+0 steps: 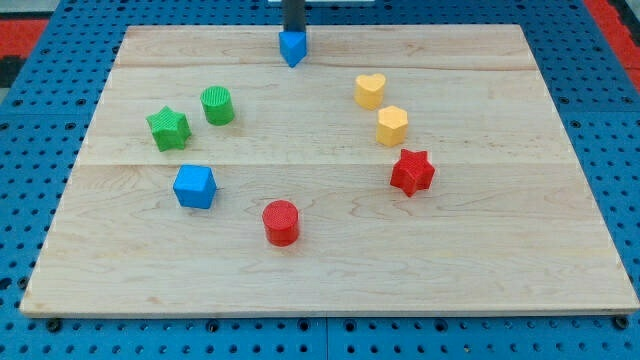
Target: Push the triangle below the green star
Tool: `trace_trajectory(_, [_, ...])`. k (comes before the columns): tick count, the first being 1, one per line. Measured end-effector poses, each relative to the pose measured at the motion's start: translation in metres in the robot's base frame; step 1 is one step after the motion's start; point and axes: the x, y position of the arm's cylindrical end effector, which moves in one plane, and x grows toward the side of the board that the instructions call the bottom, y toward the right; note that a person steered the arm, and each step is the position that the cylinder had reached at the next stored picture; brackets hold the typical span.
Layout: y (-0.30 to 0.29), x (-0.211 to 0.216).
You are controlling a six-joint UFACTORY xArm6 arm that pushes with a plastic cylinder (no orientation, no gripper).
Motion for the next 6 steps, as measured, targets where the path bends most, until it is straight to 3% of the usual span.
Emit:
trace_trajectory(1, [-0.017, 0.036])
trace_trajectory(3, [0.035, 0.091])
trace_trajectory(5, [0.062, 0.117])
trace_trajectory(6, [0.050, 0.086])
